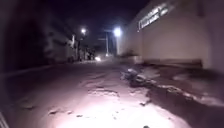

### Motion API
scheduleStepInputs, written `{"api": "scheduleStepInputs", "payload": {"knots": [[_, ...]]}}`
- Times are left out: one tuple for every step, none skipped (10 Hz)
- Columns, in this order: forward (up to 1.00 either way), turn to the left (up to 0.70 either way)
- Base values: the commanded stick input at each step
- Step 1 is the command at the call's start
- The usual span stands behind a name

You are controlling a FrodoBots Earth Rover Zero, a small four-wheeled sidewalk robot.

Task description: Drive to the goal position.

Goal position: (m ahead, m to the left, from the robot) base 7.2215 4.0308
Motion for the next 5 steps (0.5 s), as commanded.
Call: {"api": "scheduleStepInputs", "payload": {"knots": [[0.70,0.01],[0.70,0.01],[0.70,0.01],[0.70,0.04],[0.70,0.14]]}}
